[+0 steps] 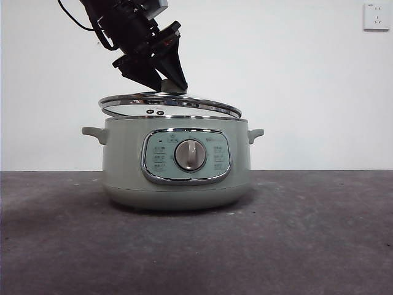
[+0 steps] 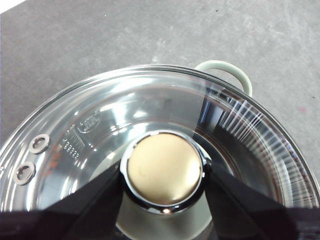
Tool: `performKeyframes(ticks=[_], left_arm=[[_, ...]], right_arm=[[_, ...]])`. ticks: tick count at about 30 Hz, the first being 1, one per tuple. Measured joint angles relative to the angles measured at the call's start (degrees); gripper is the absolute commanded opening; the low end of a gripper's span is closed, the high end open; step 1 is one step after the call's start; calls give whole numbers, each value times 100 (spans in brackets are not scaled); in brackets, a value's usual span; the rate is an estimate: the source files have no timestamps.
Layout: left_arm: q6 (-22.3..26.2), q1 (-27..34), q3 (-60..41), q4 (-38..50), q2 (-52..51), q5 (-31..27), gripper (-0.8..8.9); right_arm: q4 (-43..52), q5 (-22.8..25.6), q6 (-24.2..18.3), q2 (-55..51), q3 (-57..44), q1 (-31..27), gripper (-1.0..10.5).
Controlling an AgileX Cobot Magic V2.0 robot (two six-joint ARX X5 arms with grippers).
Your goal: Pick up the egg,open the lid,put the egg in the pot,close the lid
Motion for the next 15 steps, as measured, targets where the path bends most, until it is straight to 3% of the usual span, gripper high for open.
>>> performKeyframes(ticks=[15], left_arm=[[-2,-94,0,85,35,-35,-6]], right_arm=[[0,9,0,0,0,0,470]])
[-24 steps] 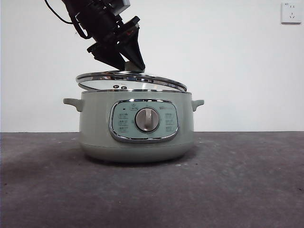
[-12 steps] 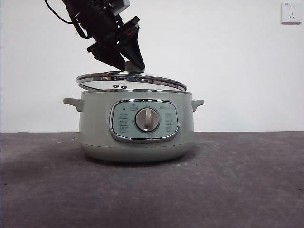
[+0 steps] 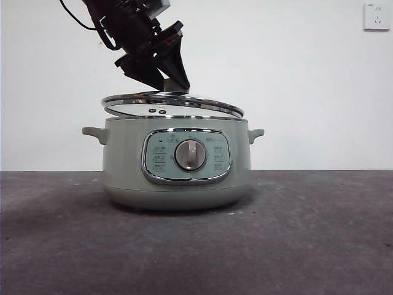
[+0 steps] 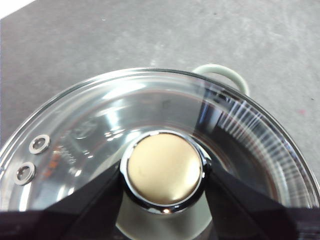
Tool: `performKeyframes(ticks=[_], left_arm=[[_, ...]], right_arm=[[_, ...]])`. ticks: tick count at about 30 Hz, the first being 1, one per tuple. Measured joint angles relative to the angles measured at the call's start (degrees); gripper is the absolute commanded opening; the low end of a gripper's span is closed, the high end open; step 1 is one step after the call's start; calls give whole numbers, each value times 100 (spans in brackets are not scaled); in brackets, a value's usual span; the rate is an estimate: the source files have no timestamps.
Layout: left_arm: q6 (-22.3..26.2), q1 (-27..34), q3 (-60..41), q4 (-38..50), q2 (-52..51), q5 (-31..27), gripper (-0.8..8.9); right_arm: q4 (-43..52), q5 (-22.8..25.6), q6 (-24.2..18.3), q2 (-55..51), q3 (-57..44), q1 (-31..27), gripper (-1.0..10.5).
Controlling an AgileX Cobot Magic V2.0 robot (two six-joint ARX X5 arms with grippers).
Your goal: Pick up the egg,open the lid,put the egg in the pot,close the lid
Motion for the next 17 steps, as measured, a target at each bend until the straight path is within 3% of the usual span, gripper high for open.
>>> performKeyframes(ticks=[17], left_arm=[[44,-39,15,-92,140,-85,-7]], right_arm=[[0,15,0,-2,0,0,470]])
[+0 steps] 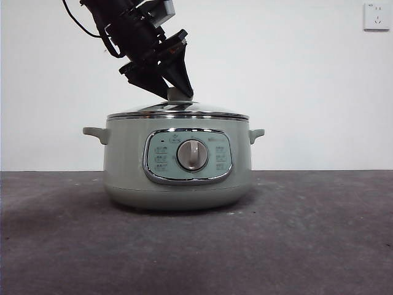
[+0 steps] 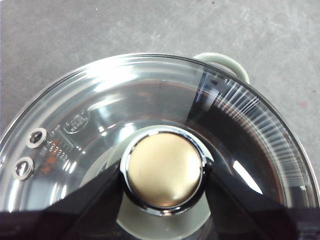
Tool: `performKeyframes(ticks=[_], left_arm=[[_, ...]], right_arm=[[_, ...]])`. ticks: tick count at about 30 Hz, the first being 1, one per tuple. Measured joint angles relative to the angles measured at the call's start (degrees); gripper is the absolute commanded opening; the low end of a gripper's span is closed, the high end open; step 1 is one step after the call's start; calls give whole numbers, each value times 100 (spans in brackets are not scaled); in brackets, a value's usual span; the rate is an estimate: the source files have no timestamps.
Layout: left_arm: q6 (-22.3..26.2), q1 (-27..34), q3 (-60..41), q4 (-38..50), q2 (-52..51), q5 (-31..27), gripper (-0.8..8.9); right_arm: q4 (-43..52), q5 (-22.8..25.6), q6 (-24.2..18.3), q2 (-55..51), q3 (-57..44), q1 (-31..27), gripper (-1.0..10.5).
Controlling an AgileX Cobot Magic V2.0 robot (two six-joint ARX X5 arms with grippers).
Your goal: Pick up the egg,open the lid,put the egg in the pot,close the lid
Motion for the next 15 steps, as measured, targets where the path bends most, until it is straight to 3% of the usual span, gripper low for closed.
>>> performKeyframes(ticks=[9,11,13,15], left_arm=[[4,-9,48,-162,-4,-116,13],[4,-9,55,-173,-4,-118,122],[4,-9,61,-186,-4,-120,333],[0,-9,61,-188,-4,-120,484]], right_arm=[[0,0,0,0,0,0,470],[0,2,0,0,0,0,470],[0,2,0,0,0,0,470],[0,2,0,0,0,0,470]])
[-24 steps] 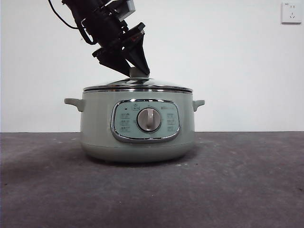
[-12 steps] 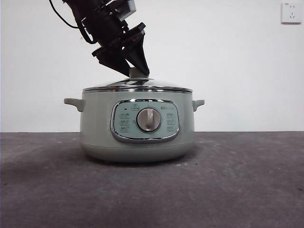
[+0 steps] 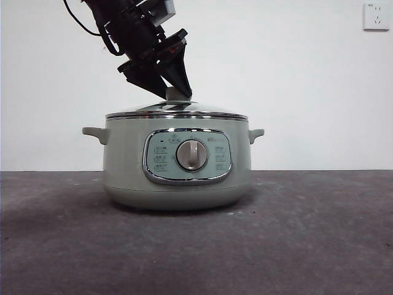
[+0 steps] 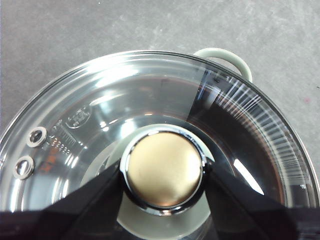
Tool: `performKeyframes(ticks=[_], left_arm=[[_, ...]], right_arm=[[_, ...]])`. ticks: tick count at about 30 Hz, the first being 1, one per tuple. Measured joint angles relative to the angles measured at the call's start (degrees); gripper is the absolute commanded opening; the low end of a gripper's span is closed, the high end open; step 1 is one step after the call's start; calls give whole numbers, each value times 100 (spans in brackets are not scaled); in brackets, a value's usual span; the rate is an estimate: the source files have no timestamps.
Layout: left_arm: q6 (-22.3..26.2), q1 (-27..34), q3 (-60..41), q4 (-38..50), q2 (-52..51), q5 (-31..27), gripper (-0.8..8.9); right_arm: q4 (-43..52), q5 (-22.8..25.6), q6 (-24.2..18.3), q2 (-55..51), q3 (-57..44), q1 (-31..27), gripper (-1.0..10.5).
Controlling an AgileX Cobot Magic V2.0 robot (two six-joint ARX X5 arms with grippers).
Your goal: Pick up the egg,open the lid,put the egg in the pot,close the lid
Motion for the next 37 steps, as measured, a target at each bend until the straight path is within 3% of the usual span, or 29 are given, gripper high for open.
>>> performKeyframes(ticks=[13,23,32,37], left_arm=[[-7,31,-4,-315,-138,-61,491],[-188,31,-7,-1257,-1491,15,490],[-660,31,-7,-2404,-2789,1172,490],[-761,31,-7,-2883,-3414,1316,490]], right_arm=[[0,0,0,0,0,0,470],[0,0,0,0,0,0,470],[0,-2,0,0,0,0,470],[0,0,-2,0,0,0,470]])
